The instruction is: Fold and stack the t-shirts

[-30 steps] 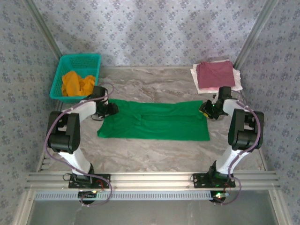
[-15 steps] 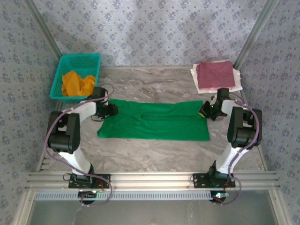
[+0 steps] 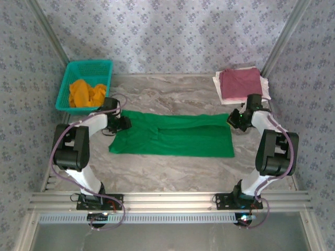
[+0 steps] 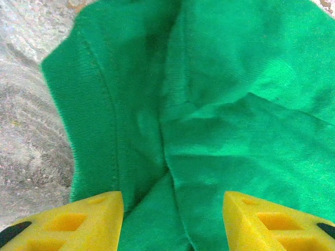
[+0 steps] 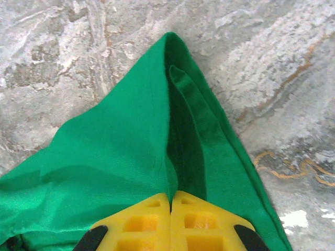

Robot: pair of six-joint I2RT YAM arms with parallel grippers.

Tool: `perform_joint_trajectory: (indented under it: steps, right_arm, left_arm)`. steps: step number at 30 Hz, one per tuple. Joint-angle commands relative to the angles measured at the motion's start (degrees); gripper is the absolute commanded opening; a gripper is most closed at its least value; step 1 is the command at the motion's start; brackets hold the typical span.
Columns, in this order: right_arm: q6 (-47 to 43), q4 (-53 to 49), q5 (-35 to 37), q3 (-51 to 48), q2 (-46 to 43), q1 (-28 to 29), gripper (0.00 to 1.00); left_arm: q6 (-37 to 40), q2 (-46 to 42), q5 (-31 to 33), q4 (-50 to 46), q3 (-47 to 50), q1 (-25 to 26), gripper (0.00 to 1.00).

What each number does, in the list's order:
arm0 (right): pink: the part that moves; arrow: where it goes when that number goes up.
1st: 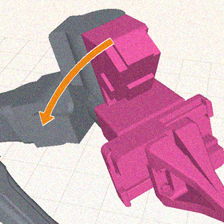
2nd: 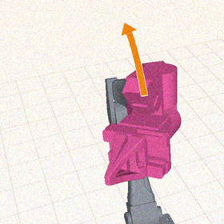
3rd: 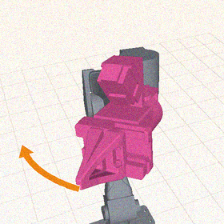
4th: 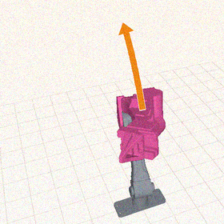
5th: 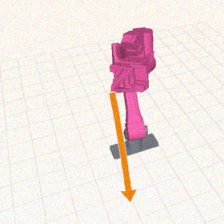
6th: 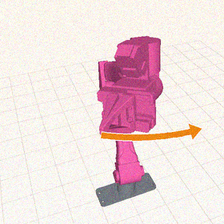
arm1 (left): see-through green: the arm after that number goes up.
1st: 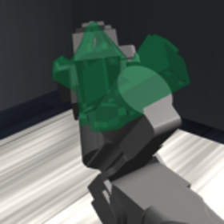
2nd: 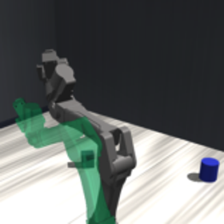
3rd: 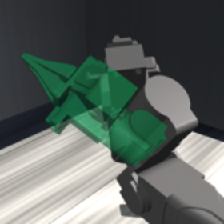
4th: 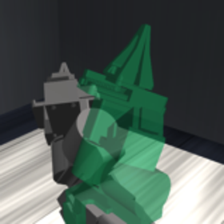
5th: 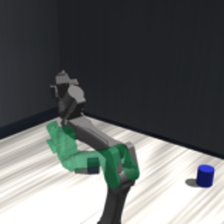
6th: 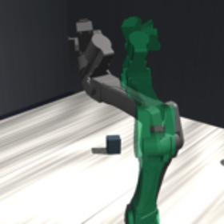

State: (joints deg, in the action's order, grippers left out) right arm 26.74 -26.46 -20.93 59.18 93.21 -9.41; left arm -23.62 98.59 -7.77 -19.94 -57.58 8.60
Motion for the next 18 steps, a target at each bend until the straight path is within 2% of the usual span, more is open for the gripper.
perform_joint_trajectory:
  steps: [1, 3, 6, 10, 14, 16, 18]
  right_arm:
    - [-1.43, -3.10, 2.66, -0.94, -0.95, -0.69, 0.00]
    - [-1.34, -2.83, 3.08, -2.28, -0.76, -0.78, 0.01]
    - [-1.00, -3.82, 3.78, -3.02, -0.74, -1.04, 0.20]
    - [-1.23, -7.44, 7.25, 0.02, -3.96, -0.44, 0.22]
    - [-1.22, -9.35, 9.64, 4.31, -6.59, 4.03, 0.27]
    - [-1.21, -8.26, 7.46, 5.46, -5.43, 6.61, 0.20]
    - [-0.43, -5.83, 5.20, 5.65, -3.55, 8.18, 0.18]
  left_arm:
    - [-0.28, -0.21, 1.34, -1.78, 0.72, -0.50, 0.53]
    - [-0.20, -0.47, 1.44, -2.24, 0.72, -0.69, 0.53]
    - [-0.38, -2.11, 1.39, -3.18, 0.67, -0.87, 0.53]
    - [-1.06, -7.27, 1.39, -6.36, -1.39, -0.33, 0.54]
    - [-1.65, -9.10, 2.18, -9.60, -5.85, 3.31, 0.55]
    - [-2.04, -7.07, 2.42, -11.63, -7.93, 5.78, 0.55]
    - [-3.44, -6.18, 1.99, -11.07, -6.54, 7.07, 0.55]
